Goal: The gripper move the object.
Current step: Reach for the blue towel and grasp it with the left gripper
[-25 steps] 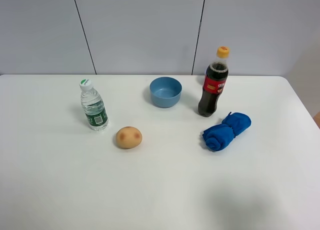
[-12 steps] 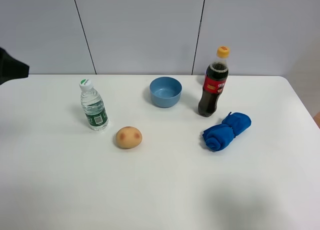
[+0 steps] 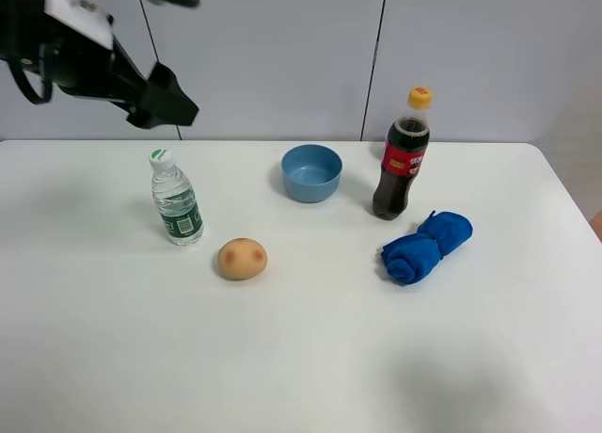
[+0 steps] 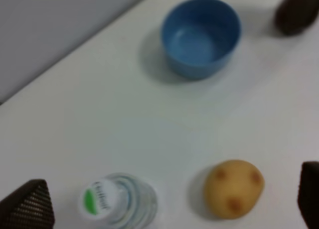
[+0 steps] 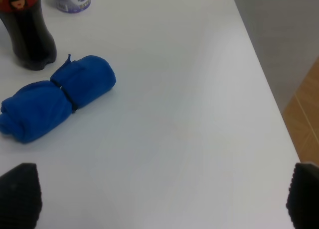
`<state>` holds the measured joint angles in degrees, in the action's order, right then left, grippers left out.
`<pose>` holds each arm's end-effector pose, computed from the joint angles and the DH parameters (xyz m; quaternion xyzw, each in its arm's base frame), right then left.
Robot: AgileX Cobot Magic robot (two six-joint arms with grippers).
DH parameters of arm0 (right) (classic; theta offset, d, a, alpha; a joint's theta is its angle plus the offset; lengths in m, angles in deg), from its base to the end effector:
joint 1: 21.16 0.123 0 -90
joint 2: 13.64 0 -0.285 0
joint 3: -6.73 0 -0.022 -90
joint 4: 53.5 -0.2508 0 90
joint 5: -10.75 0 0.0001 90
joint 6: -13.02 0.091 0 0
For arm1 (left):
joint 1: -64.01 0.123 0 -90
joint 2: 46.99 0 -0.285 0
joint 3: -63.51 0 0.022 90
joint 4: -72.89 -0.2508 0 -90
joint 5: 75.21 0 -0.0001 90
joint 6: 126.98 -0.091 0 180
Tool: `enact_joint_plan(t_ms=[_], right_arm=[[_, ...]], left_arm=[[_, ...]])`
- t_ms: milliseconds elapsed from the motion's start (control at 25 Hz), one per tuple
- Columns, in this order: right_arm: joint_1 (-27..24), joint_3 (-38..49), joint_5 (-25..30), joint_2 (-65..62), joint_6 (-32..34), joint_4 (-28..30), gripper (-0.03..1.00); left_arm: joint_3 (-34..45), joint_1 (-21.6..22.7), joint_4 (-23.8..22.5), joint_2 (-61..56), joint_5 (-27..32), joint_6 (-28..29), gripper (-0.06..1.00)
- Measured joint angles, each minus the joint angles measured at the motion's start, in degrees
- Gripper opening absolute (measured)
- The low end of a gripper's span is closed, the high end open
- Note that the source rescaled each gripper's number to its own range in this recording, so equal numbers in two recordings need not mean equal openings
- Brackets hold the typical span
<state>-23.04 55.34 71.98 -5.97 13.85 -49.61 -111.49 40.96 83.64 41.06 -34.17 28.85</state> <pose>-0.0057 -0.0052 0.2766 0.0217 0.8542 -0.0387 0.5181 0.2784 -0.1306 0.3541 0.3295 0.8565 -0.0804 0.3891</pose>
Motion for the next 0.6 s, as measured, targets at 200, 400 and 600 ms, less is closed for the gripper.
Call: enact_joint_plan(t_ms=[200, 400, 600], right_arm=[[0.00, 0.00, 0.00, 0.00, 0.00, 0.00, 1.00], [0.00, 0.00, 0.00, 0.00, 0.00, 0.00, 1.00], [0.00, 0.00, 0.00, 0.00, 0.00, 0.00, 1.00]], left_arm=[[-0.02, -6.53, -1.71, 4.06, -0.97, -0.68, 1.00], [-0.07, -12.23, -1.92, 7.05, -4.22, -0.68, 1.00], [-2.05, -17.90, -0.63, 11.13, -9.24, 2.35, 1.00]])
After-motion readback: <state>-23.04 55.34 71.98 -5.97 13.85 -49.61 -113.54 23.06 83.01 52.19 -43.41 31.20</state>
